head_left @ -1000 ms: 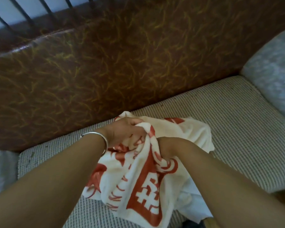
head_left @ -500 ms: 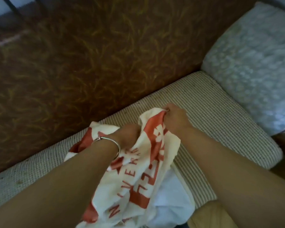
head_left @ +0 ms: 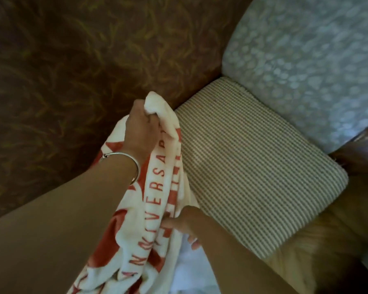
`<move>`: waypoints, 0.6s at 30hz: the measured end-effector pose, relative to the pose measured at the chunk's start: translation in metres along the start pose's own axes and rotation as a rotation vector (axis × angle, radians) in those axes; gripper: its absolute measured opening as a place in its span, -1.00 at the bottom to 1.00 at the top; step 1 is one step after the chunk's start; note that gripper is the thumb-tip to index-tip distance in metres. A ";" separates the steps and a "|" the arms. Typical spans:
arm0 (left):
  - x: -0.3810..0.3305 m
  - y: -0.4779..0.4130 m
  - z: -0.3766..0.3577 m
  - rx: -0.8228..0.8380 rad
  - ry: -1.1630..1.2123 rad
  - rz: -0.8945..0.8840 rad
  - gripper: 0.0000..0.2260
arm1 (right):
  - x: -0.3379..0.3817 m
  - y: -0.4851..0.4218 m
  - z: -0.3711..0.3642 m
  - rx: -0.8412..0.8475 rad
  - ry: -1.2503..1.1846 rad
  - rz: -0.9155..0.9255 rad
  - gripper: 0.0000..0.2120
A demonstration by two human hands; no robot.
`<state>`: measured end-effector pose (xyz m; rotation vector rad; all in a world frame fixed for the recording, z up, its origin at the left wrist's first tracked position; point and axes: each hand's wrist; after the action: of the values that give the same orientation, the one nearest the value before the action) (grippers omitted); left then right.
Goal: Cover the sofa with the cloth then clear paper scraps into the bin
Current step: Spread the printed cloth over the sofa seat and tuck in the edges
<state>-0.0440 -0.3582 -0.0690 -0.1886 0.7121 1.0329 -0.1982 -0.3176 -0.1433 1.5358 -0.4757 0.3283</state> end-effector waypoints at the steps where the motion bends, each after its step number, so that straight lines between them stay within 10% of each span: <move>1: -0.001 -0.001 -0.006 0.028 -0.007 -0.029 -0.68 | -0.003 -0.012 -0.008 -0.027 0.016 0.015 -0.38; 13: -0.009 -0.027 -0.047 0.212 -0.359 -0.253 -0.23 | -0.011 0.005 0.194 -1.203 -0.075 0.145 -0.61; 15: -0.004 -0.020 -0.058 0.345 -0.471 -0.258 -0.19 | -0.010 0.002 0.207 -1.214 -0.131 0.254 -0.58; 18: 0.014 -0.006 -0.078 0.615 -0.613 -0.240 -0.19 | -0.023 -0.013 0.185 -0.722 -0.448 0.165 -0.49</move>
<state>-0.0700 -0.3874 -0.1382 0.5467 0.4006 0.5541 -0.2280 -0.5004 -0.1710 0.8533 -0.9574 -0.0763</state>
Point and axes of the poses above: each hand's wrist, its own y-axis away from the middle knuckle, its own z-axis out of the back of the hand, x = y × z, and after that the axes turned 8 degrees about z, right-handed
